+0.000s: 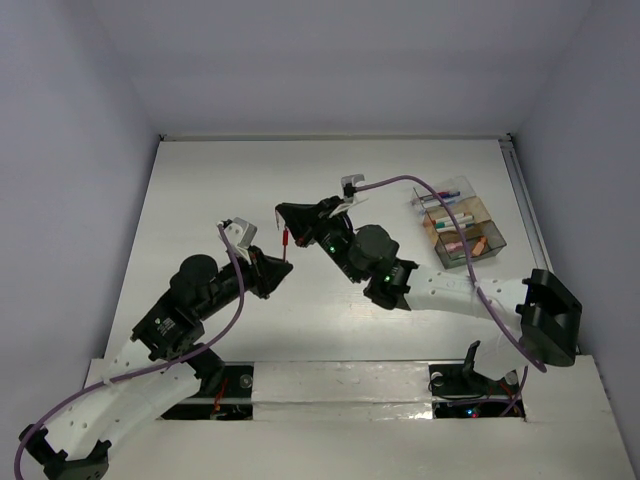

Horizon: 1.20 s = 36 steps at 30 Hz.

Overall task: Sort the stationery into containers
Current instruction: Close the pen cap on the pen.

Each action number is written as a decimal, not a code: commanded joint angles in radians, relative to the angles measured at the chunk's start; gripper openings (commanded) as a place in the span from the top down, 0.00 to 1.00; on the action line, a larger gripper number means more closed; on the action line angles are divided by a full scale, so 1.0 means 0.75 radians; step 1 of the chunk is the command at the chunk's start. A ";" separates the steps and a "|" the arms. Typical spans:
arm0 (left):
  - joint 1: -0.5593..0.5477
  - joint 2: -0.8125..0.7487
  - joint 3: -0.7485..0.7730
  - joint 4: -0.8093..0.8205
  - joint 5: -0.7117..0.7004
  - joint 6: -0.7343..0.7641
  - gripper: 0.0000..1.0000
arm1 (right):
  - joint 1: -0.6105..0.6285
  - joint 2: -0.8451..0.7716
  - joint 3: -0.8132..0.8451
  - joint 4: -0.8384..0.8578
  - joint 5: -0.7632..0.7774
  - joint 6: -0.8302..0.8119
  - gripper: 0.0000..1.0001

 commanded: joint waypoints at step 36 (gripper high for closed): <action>0.019 -0.038 0.026 0.064 -0.012 -0.032 1.00 | 0.037 -0.066 -0.038 0.221 0.093 -0.069 1.00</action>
